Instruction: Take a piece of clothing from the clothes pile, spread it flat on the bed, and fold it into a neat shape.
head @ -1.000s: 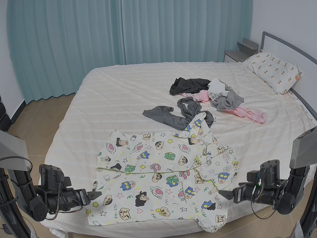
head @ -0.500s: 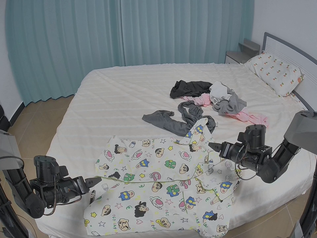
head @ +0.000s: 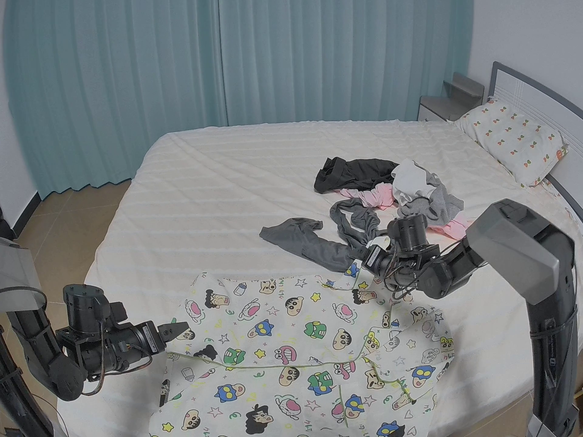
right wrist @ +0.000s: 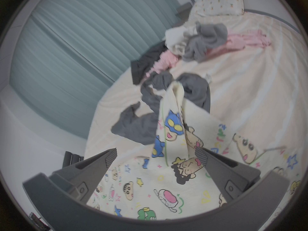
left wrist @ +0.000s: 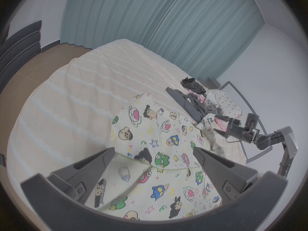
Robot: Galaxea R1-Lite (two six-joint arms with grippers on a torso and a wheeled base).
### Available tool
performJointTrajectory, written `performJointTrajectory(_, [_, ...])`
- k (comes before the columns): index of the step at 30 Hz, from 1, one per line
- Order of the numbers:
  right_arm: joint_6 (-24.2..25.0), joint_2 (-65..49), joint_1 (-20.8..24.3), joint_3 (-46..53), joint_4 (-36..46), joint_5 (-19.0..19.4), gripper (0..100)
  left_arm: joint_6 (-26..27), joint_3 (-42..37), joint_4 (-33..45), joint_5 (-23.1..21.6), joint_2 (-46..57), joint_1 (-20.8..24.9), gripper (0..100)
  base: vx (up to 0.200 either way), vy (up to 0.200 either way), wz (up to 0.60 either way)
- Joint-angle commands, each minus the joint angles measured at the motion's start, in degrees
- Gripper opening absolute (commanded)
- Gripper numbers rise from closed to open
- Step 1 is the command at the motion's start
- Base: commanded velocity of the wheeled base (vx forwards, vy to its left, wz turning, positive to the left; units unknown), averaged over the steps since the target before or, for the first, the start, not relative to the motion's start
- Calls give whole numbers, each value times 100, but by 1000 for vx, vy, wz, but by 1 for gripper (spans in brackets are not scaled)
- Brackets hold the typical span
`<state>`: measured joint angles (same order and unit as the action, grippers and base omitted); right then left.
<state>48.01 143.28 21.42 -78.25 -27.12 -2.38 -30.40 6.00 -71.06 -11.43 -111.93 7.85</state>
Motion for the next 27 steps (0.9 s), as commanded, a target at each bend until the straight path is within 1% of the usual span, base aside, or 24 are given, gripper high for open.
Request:
performJointTrajectory(1, [95, 623, 38, -551, 322, -8, 100, -27, -46, -171, 18, -276, 15, 100, 0, 0, 0])
performJointTrajectory(8, [86, 851, 20, -964, 375, -8, 100, -27, -46, -171, 27, -320, 15, 100, 0, 0, 0])
performJointTrajectory(13, [209, 851, 55, -1254, 375, 62, 100, -36, -55, -171, 36, -435, -3, 100, 0, 0, 0])
performJointTrajectory(17, [253, 939, 64, -1746, 357, 97, 100, -53, -72, -171, 45, -443, -20, 100, 0, 0, 0])
performJointTrajectory(19, [323, 913, 73, -1843, 322, 97, 100, -80, -99, -171, 45, -443, -20, 100, 0, 0, 0])
performJointTrajectory(20, [517, 781, 73, -1948, 269, 97, 100, -124, -99, -171, 45, -435, -20, 100, 0, 0, 0])
performJointTrajectory(22, [701, 596, 47, -2063, 225, 115, 100, -150, -99, -171, 54, -443, -12, 100, 0, 0, 0])
performJointTrajectory(27, [736, 535, -41, -2379, 243, 176, 100, -150, -99, -171, 54, -452, -20, 100, 0, 0, 0])
